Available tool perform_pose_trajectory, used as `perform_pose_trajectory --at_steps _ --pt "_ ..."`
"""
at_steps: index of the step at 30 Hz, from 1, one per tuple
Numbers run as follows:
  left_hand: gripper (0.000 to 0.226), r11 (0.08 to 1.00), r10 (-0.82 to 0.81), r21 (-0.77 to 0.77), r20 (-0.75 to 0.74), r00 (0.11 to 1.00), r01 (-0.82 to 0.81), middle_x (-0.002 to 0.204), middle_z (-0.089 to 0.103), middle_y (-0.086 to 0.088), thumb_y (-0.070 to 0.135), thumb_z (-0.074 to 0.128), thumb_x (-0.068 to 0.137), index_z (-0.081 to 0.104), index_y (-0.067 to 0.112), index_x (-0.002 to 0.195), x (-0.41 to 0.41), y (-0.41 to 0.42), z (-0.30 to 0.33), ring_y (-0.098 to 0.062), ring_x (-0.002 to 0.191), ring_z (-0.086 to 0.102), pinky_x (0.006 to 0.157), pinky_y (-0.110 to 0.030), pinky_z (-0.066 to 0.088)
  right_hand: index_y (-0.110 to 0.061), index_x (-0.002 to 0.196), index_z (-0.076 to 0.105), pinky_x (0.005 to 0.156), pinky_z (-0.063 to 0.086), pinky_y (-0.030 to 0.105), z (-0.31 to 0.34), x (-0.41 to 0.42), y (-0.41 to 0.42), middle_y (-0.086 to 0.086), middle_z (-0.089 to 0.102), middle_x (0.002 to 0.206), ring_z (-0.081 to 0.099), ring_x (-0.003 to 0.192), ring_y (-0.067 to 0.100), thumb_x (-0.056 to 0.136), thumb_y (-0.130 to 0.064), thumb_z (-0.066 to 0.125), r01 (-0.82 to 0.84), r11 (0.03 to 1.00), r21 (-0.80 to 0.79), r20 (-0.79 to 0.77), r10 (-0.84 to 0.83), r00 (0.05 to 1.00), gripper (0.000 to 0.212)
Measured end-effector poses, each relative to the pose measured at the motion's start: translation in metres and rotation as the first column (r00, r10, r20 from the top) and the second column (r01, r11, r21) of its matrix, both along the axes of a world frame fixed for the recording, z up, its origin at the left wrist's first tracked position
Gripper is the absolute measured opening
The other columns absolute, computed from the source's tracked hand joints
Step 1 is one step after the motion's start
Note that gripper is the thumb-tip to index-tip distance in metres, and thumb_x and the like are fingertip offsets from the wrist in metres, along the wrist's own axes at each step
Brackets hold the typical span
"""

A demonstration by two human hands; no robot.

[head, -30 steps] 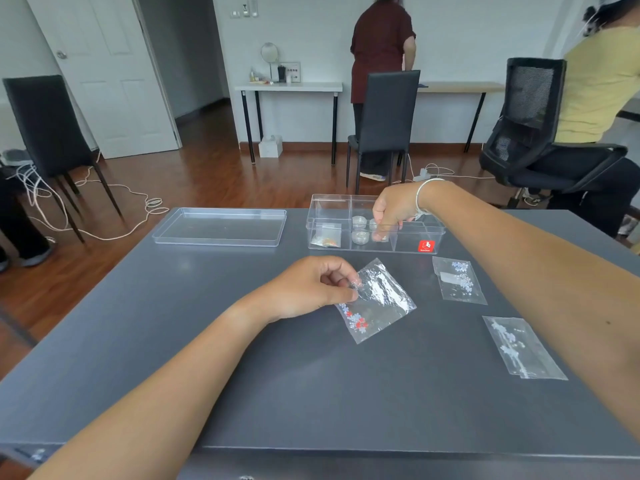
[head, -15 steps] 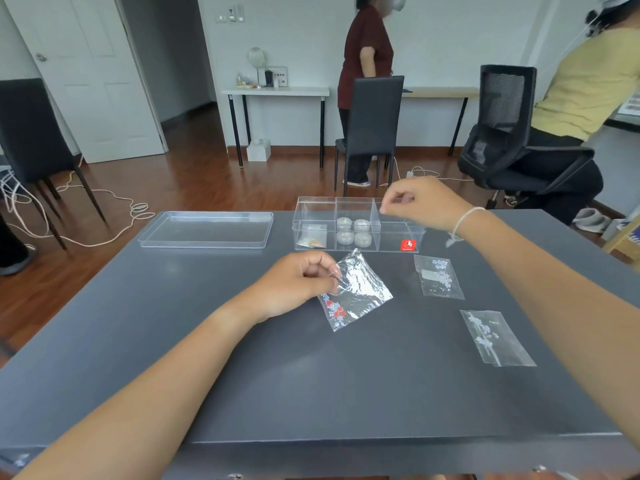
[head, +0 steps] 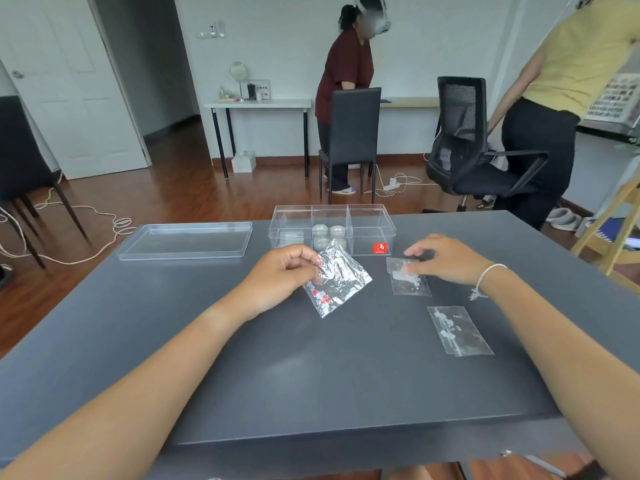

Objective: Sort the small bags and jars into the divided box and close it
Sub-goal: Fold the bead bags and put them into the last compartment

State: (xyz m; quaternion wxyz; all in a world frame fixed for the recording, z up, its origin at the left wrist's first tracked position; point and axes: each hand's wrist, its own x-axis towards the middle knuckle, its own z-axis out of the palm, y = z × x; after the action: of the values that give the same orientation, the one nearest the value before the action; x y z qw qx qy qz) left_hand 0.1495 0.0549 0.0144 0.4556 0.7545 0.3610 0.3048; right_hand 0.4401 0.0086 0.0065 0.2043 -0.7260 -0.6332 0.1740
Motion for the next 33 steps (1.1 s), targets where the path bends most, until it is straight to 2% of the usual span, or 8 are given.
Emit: perform_pose_trajectory --at_steps 5,8,11,16,20,27,30,33 --pt "0.017 0.999 0.035 0.022 0.047 0.998 -0.036 0.065 0.070 0.011 0.020 0.056 0.085 0.061 0.028 0.072 0.007 0.006 0.010 0.009 0.058 0.056 0.046 -0.001 0.035 -0.024 0.082 0.061 0.077 0.038 0.026 -0.004 -0.003 0.000 -0.001 0.054 0.097 0.052 0.094 0.017 0.077 -0.033 0.068 0.005 0.999 0.044 -0.072 -0.001 0.997 0.012" --pt "0.016 0.998 0.047 0.043 0.077 0.996 -0.051 0.065 0.070 0.011 0.024 0.058 0.086 0.062 0.029 0.071 0.015 0.012 0.018 0.010 0.059 0.057 0.045 -0.001 0.034 -0.023 0.077 0.060 0.067 0.039 0.019 -0.005 -0.002 -0.001 -0.003 0.058 0.090 0.053 0.086 0.014 0.077 -0.030 0.067 0.015 0.998 0.064 -0.131 -0.006 0.991 0.011" --pt "0.013 0.997 0.033 0.066 0.095 0.995 -0.039 0.070 0.068 0.007 0.020 0.058 0.086 0.062 0.023 0.074 0.026 0.019 0.029 0.009 0.053 0.056 0.043 -0.002 0.034 -0.022 0.077 0.058 0.066 0.040 0.020 -0.004 0.001 -0.005 -0.005 0.060 0.083 0.055 0.080 0.012 0.078 -0.027 0.068 0.027 0.997 0.075 -0.230 -0.009 0.973 0.011" --pt "0.012 0.982 0.062 0.174 0.085 0.994 -0.076 0.070 0.065 0.005 0.020 0.060 0.085 0.062 0.024 0.074 0.050 0.037 0.053 0.004 0.059 0.056 0.057 -0.004 0.042 -0.019 0.078 0.056 0.058 0.041 0.018 0.001 0.002 -0.008 -0.006 0.066 0.068 0.053 0.054 0.004 0.079 -0.019 0.067 0.066 0.988 0.136 -0.408 -0.005 0.913 0.010" --pt "0.008 0.970 0.078 0.225 0.051 0.996 -0.088 0.074 0.066 0.004 0.019 0.059 0.085 0.064 0.018 0.079 0.073 0.054 0.073 -0.004 0.067 0.059 0.060 -0.008 0.045 -0.019 0.078 0.055 0.045 0.039 0.007 0.008 0.000 -0.010 -0.001 0.062 0.066 0.049 0.048 0.007 0.081 -0.014 0.064 0.114 0.970 0.216 -0.493 0.008 0.870 0.011" --pt "0.014 0.958 0.075 0.284 -0.119 0.990 -0.038 0.074 0.063 0.008 0.012 0.051 0.086 0.065 0.014 0.087 0.099 0.079 0.076 -0.005 0.072 0.056 0.065 -0.015 0.042 -0.017 0.081 0.054 0.043 0.039 0.008 0.011 -0.008 -0.016 -0.001 0.057 0.060 0.045 0.051 0.013 0.082 -0.011 0.063 0.169 0.941 0.294 -0.576 0.034 0.817 0.010" --pt "0.018 0.960 0.057 0.280 -0.203 0.978 0.003 0.074 0.061 0.011 0.012 0.049 0.086 0.067 0.015 0.086 0.125 0.100 0.065 -0.001 0.065 0.054 0.055 -0.009 0.041 -0.017 0.082 0.055 0.044 0.039 0.009 0.010 0.008 -0.006 -0.001 0.057 0.062 0.045 0.052 0.014 0.082 -0.012 0.062 0.207 0.933 0.293 -0.603 0.012 0.798 0.009" --pt "0.019 0.961 0.021 0.273 -0.259 0.966 0.052 0.073 0.060 0.010 0.012 0.047 0.088 0.067 0.011 0.087 0.127 0.102 0.058 0.011 0.043 0.050 0.040 -0.002 0.034 -0.018 0.083 0.055 0.044 0.040 0.010 0.011 0.005 -0.007 -0.003 0.058 0.061 0.046 0.051 0.012 0.082 -0.014 0.063 0.193 0.936 0.294 -0.599 0.023 0.800 0.009"
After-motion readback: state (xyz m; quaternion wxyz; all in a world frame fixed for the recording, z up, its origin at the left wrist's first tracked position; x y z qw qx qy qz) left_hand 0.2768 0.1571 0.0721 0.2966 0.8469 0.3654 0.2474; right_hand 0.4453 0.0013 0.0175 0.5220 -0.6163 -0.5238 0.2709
